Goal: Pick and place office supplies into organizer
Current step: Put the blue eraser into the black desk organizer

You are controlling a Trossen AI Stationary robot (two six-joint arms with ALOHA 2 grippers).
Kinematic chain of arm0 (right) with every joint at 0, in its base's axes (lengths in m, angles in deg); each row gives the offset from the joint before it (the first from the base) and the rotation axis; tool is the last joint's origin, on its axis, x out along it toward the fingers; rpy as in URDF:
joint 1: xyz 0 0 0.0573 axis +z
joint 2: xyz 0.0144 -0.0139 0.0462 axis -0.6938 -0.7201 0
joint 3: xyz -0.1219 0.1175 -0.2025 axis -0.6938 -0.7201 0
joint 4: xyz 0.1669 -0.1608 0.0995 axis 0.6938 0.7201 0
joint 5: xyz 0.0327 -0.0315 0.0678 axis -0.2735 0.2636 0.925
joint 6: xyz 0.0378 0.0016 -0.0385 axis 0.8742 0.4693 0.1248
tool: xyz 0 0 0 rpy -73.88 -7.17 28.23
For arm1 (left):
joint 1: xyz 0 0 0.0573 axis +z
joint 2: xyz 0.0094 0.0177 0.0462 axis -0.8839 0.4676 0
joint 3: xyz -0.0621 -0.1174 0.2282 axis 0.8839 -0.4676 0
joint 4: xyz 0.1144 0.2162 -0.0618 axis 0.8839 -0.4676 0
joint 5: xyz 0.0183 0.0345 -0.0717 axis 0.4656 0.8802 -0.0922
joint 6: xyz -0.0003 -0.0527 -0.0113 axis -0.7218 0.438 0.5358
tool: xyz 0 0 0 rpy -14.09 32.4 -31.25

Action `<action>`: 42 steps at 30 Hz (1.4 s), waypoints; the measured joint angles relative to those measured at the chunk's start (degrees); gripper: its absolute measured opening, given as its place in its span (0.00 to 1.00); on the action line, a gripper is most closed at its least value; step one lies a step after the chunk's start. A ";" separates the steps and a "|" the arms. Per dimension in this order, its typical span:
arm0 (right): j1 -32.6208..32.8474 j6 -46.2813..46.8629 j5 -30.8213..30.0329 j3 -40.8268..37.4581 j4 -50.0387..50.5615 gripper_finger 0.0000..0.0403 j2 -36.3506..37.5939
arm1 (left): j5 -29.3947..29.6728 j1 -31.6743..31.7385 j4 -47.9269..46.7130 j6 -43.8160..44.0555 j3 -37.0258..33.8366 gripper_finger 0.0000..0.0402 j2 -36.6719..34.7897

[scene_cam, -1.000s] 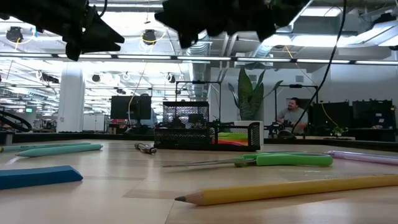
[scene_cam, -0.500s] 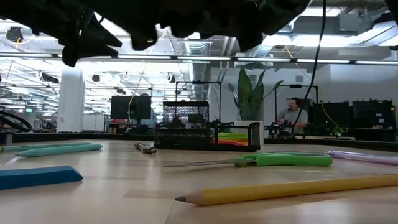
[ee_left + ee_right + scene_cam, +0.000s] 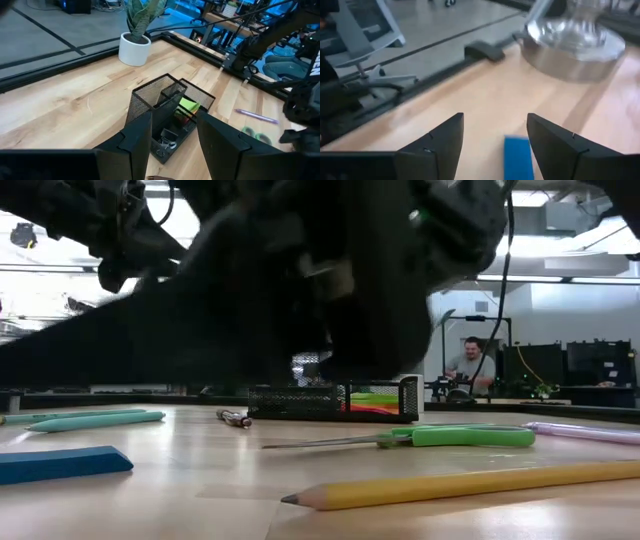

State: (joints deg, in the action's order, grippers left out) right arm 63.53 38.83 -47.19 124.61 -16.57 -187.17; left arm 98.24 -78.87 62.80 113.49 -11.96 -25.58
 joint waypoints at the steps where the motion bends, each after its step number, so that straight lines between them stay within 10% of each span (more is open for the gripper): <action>1: -0.29 1.29 0.07 0.76 -0.06 0.51 -0.75 | 0.00 0.00 -0.02 0.02 0.00 0.37 0.00; 31: -0.68 5.93 -2.55 2.03 -2.22 0.18 -7.72 | 0.04 0.02 -1.20 -0.38 -0.02 0.37 0.00; 42: -4.73 12.76 -3.08 1.57 5.79 0.18 4.64 | 0.07 0.02 -1.07 -0.28 -0.04 0.37 -0.13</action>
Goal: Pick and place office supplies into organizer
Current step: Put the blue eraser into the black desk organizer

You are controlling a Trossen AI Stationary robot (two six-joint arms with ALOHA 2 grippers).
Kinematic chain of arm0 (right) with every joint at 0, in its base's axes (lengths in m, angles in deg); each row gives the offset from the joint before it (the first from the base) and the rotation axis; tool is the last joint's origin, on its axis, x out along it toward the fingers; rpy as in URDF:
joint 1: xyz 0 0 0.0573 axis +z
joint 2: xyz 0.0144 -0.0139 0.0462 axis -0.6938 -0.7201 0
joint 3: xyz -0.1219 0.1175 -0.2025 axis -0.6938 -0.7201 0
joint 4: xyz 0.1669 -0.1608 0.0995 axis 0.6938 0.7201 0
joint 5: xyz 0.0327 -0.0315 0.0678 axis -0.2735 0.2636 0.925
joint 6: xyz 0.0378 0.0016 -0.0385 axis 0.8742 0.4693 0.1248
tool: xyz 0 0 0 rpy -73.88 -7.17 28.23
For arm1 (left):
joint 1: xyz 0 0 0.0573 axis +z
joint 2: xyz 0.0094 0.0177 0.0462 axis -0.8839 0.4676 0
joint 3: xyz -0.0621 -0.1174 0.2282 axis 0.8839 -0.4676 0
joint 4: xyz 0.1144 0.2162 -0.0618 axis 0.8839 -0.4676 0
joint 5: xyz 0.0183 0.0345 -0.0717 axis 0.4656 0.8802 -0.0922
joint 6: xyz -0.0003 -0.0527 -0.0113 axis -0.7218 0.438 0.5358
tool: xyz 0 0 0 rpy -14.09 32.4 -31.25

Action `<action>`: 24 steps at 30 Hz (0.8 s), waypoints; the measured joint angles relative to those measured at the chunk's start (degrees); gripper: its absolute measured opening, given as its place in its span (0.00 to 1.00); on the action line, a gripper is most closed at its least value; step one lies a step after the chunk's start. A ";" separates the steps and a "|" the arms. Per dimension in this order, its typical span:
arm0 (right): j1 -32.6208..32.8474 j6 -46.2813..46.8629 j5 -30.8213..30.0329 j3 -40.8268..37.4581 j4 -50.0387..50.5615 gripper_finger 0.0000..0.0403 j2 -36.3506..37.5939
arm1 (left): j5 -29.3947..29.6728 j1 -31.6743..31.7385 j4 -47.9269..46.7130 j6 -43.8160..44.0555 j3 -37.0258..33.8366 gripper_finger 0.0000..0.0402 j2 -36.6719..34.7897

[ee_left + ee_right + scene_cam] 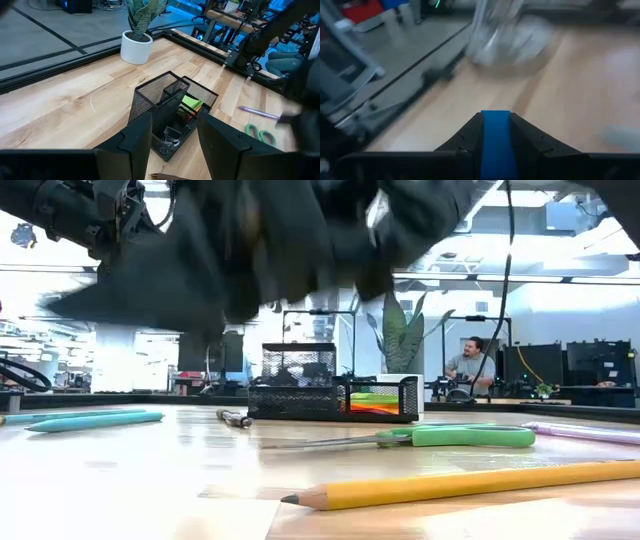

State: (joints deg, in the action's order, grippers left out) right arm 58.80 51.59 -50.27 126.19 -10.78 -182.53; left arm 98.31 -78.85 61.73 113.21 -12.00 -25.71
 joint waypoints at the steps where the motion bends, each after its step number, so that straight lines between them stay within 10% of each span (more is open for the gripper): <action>1: -0.77 -1.34 -0.25 0.12 2.74 0.18 2.36 | -0.01 0.00 0.02 -0.02 0.00 0.37 -0.01; 14: -16.12 -11.28 -14.82 -0.09 40.31 0.18 15.87 | 2.03 0.02 1.94 0.00 -0.02 0.37 -0.02; 24: -23.82 -12.22 -14.75 0.11 41.70 0.18 13.82 | 2.40 0.02 2.11 -0.07 -0.02 0.37 0.00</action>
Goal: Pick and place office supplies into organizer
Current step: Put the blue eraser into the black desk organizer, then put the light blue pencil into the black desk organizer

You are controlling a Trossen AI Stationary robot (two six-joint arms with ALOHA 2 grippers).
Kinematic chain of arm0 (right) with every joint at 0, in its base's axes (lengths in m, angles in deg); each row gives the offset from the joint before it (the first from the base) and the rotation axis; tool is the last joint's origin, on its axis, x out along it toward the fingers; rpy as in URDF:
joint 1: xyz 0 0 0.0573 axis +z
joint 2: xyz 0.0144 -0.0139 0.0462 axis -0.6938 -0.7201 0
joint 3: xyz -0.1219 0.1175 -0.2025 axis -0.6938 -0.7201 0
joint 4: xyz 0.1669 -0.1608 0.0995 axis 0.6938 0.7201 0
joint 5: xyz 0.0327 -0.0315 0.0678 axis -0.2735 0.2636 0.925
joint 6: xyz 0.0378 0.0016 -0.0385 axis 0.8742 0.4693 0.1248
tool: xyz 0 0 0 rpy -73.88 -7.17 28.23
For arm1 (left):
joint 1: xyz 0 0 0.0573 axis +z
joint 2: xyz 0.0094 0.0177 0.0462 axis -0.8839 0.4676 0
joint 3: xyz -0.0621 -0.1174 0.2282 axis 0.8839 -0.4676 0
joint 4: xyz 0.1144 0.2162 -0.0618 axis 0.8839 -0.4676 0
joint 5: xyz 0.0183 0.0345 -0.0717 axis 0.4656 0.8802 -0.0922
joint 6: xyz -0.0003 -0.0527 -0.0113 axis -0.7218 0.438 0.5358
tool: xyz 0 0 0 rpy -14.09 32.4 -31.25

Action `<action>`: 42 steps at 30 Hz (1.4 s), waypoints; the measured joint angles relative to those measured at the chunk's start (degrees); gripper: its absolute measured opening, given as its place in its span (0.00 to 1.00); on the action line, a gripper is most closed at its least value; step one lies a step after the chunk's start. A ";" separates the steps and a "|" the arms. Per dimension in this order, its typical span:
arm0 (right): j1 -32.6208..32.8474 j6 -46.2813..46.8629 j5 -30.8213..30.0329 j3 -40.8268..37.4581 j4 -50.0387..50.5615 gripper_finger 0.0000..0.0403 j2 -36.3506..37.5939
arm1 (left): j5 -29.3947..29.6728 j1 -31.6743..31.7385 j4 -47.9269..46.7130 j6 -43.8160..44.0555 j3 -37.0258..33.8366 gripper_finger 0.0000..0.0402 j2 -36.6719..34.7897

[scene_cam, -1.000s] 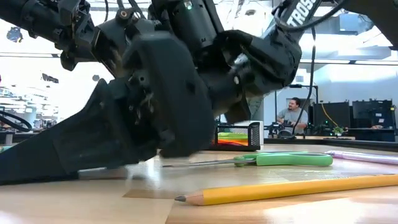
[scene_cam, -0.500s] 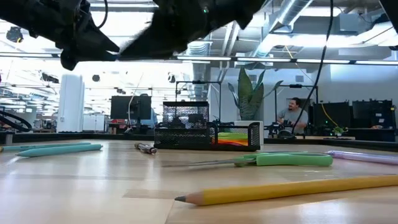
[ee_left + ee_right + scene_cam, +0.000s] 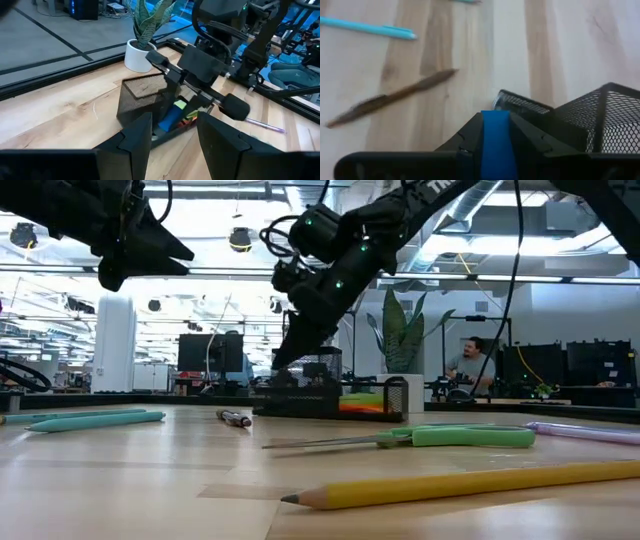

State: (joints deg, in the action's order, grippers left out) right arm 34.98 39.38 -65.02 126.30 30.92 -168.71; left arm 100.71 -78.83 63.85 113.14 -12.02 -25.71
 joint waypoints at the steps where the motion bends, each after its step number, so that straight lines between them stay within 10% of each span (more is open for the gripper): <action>1: -0.15 -0.38 -0.47 0.00 0.10 0.18 0.00 | 0.24 0.00 0.01 0.00 0.00 0.37 0.00; 11: 0.00 2.81 -17.42 -0.02 3.80 0.32 -0.76 | 1.10 -0.02 0.21 0.07 0.00 0.37 -0.01; 33: 5.21 5.36 -17.77 4.61 16.92 0.42 4.76 | -2.20 0.00 1.19 2.79 0.00 0.37 0.04; 42: 9.73 5.80 -16.22 11.71 24.84 0.38 14.89 | -12.54 0.00 -21.38 29.78 0.02 0.37 1.64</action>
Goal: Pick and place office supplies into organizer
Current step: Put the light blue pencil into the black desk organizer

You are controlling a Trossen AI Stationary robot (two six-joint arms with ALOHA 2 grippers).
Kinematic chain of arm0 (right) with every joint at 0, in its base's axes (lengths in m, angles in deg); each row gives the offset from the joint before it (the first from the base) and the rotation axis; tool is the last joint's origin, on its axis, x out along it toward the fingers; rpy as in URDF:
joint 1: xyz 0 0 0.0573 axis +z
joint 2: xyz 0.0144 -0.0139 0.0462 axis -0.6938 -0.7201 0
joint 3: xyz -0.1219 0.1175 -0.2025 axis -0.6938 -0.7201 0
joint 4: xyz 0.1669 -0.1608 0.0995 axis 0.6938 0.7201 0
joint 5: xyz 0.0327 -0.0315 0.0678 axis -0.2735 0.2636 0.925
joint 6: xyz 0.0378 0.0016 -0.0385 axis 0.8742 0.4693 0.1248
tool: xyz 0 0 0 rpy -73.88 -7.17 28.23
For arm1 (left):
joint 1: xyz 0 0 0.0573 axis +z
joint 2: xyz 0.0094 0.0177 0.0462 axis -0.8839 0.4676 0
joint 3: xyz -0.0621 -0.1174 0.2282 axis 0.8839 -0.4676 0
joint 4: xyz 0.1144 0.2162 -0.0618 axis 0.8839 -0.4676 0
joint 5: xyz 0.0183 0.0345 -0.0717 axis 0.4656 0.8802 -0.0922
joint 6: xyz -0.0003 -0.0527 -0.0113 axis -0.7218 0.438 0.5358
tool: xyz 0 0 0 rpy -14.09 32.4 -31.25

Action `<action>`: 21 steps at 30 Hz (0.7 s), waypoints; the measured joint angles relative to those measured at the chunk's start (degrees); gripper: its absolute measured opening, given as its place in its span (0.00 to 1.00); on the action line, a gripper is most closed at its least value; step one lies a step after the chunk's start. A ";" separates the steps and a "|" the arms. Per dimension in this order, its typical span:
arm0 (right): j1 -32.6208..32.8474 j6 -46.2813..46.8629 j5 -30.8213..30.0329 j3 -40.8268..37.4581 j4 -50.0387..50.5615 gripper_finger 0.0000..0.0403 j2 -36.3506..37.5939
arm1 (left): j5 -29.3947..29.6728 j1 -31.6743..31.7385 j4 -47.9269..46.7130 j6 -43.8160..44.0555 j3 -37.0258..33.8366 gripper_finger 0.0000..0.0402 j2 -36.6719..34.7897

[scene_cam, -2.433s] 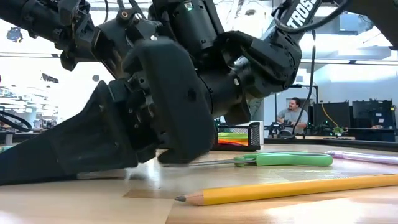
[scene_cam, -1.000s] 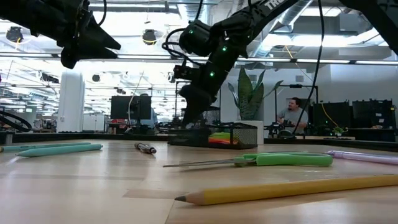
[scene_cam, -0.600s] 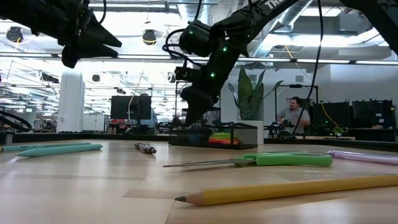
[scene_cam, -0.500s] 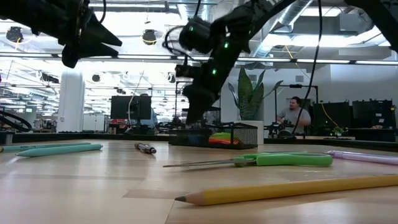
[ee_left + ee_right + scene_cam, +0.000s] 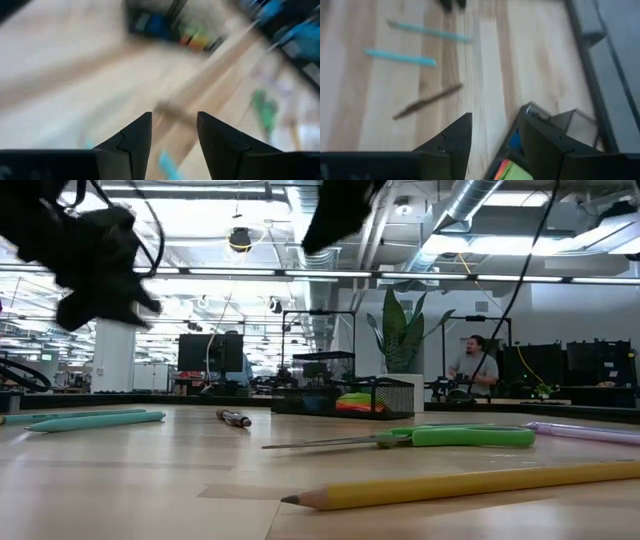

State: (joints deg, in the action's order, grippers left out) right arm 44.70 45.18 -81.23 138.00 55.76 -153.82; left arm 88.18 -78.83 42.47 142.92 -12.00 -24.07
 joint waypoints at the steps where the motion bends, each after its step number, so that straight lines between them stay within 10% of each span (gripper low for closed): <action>1: 0.23 0.00 0.00 0.04 -0.16 0.38 1.28 | -1.73 0.00 -2.23 2.62 0.00 0.37 0.75; 7: 0.35 2.57 -0.02 0.18 -1.86 0.38 5.49 | -16.21 0.00 -4.96 10.85 0.00 0.32 5.16; 15: -0.54 4.69 -0.15 0.14 -1.34 0.37 4.55 | -49.79 -0.07 -1.04 17.61 0.00 0.25 10.01; 21: -0.37 4.60 0.00 0.00 -0.17 0.37 2.04 | -49.83 -0.20 -1.82 20.84 0.02 0.27 13.63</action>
State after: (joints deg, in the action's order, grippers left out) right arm 44.34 49.78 -81.23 138.00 55.59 -151.78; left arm 38.35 -79.03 40.65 163.77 -11.98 -10.44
